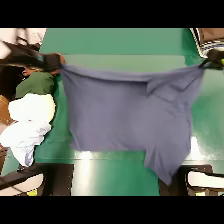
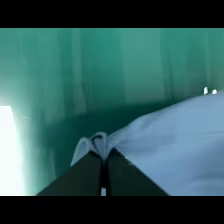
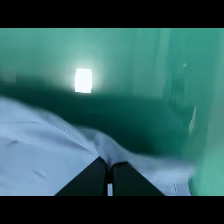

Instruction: Fold the shirts.

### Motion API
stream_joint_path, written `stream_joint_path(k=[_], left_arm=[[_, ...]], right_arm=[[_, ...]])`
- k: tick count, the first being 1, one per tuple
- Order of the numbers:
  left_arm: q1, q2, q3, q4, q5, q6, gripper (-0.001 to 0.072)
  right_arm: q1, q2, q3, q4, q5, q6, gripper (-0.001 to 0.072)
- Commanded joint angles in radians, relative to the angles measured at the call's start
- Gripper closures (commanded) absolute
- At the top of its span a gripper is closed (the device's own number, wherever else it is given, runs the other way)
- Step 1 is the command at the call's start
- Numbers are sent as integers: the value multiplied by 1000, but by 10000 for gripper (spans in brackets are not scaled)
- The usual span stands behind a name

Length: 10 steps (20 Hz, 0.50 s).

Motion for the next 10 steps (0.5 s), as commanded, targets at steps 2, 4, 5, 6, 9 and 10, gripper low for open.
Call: stream_joint_path(k=[2,4,5,6,9,10], left_arm=[[1,-232,50,-16,242,13,684],[1,-294,137,-15,265,29,684],[1,-315,173,-15,263,32,684],[1,-325,196,-16,262,32,684],[1,-325,215,-14,174,70,683],[1,-325,215,-14,100,90,684]], right_arm=[[15,-223,70,-6,-145,-44,700],[16,-272,156,-6,-179,-57,700],[16,-288,196,-6,-184,-63,700],[16,-301,236,-7,-182,-69,700],[16,-293,250,-24,-113,-108,700],[16,-271,206,-44,-92,-108,701]])
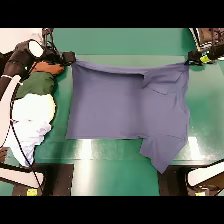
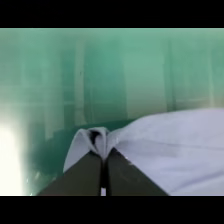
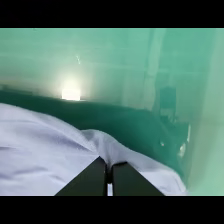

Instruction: Fold the shirts.

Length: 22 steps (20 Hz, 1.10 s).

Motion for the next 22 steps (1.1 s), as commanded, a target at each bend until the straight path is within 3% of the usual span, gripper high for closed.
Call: stream_joint_path(k=[1,3,6,10,11,12,13,18,22], left_arm=[[1,-23,22,2,-172,68,684],[1,-22,-27,0,-230,85,684],[1,-22,-145,-26,-212,108,683],[1,-22,-244,-37,-215,117,680],[1,-21,-243,-38,-229,114,469],[1,-18,-239,-43,-247,109,214],[1,-5,-239,-43,-270,109,203],[6,182,-319,131,-446,117,204],[73,404,-600,113,-453,95,204]], right_arm=[[2,31,-70,-45,43,-24,700],[-3,103,-245,-60,-6,-23,700],[-3,190,-484,-58,-102,-21,699],[-3,256,-658,-40,-148,-10,698],[-3,266,-674,-40,-145,-10,662],[-4,278,-685,-18,-139,-10,419],[-15,294,-691,20,-122,-12,330],[-122,525,-834,152,-5,-67,330],[-212,732,-987,241,19,-77,330]])
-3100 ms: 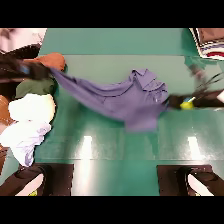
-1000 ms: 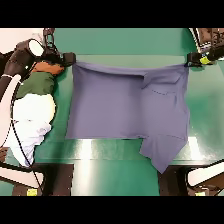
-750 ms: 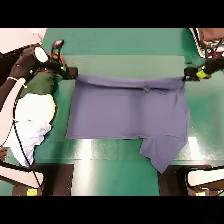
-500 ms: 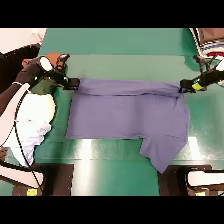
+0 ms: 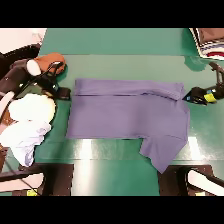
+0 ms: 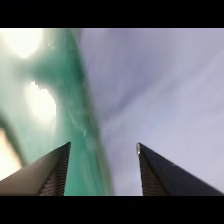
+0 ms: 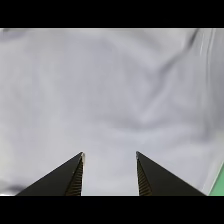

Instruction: Fold the shirts.

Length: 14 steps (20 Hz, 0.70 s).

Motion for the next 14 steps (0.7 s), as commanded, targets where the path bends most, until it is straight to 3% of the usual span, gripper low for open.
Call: stream_joint_path(k=[1,7,14], left_arm=[[51,190,-239,16,-29,-32,204],[72,306,-562,-175,66,-29,203],[22,306,-655,-308,160,-18,205]], right_arm=[[-71,171,-126,95,29,-16,330],[-76,266,-190,132,20,-16,330],[-76,266,-190,165,29,-16,330]])
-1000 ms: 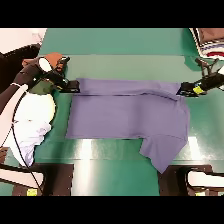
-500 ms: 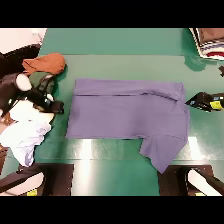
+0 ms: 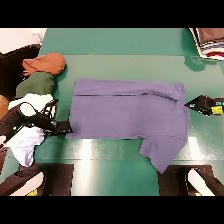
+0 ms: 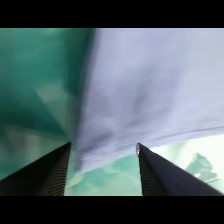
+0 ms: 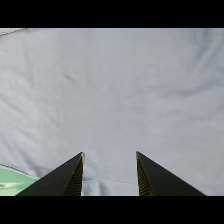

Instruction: Fold the shirts.

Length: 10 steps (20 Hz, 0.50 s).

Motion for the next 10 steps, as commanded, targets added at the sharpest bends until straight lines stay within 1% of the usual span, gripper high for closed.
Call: stream_joint_path(k=[1,2,3,4,5,7,9,10], left_arm=[[-53,1,-38,-40,35,8,205],[-69,1,-38,-40,34,5,210],[-70,1,-36,-40,31,4,475],[-67,2,-30,-39,29,5,670],[-67,3,-13,-35,16,1,684],[-67,5,44,-27,-33,5,684],[-67,5,98,-20,-59,6,684],[-67,5,120,-21,-59,6,684]], right_arm=[[-1,5,-3,16,6,0,330],[-1,5,-3,14,16,0,330],[-1,5,-3,5,27,0,330],[-6,5,-3,-24,43,0,330],[-16,5,-4,-61,63,1,330],[-58,5,-31,-163,129,15,330],[-114,5,-116,-325,182,39,330],[-140,5,-171,-388,180,40,288]])
